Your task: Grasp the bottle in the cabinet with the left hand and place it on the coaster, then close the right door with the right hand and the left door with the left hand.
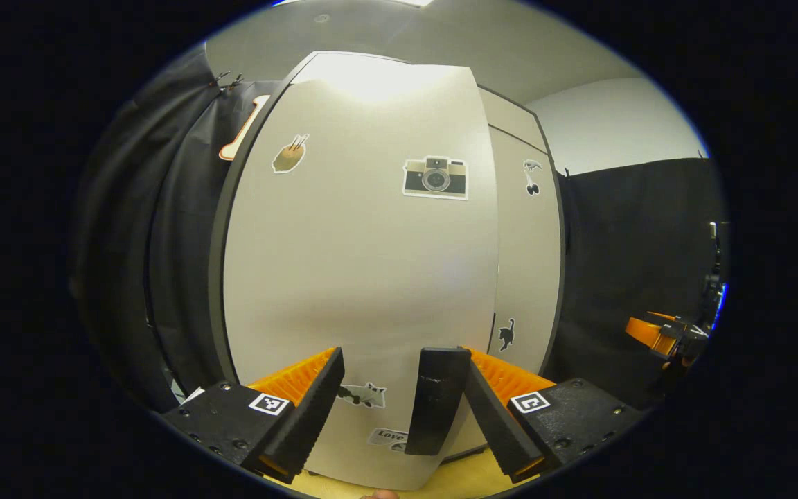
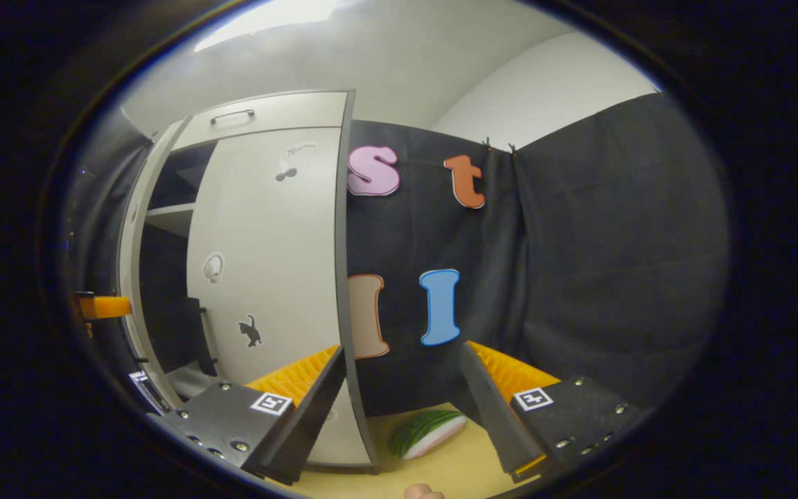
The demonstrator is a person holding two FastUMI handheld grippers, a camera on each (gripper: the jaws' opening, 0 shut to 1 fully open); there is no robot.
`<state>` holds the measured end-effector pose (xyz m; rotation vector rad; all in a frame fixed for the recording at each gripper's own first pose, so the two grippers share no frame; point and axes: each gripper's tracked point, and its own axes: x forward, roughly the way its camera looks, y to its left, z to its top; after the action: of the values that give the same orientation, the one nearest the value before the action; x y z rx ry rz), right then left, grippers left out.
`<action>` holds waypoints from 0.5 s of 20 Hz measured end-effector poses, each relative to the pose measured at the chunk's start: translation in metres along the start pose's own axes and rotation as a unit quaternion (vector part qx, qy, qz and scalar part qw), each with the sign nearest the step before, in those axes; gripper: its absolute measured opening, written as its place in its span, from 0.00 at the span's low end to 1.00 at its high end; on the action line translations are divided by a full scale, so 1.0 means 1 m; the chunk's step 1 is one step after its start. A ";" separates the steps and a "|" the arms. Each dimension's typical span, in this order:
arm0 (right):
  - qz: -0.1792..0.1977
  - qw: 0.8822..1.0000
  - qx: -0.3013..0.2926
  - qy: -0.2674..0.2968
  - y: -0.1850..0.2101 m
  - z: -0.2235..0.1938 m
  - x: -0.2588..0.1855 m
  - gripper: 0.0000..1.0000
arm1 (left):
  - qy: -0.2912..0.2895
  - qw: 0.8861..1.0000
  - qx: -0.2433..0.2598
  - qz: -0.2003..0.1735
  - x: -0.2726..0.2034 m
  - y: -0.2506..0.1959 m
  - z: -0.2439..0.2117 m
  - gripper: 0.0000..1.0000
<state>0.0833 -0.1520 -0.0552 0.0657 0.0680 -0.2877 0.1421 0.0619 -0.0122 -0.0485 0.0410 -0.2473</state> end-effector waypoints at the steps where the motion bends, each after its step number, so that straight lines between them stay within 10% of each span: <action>1: -0.005 1.000 0.000 0.000 -0.005 -0.001 -0.002 1.00 | 0.002 1.000 0.000 -0.002 0.004 0.000 -0.001 1.00; 10: -0.040 0.999 0.000 0.009 -0.043 -0.007 -0.011 1.00 | 0.011 1.000 0.011 -0.002 0.024 -0.003 -0.005 1.00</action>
<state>0.0604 -0.1895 -0.0640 0.0648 0.0890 -0.3665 0.1645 0.0530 -0.0183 -0.0248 0.0596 -0.2523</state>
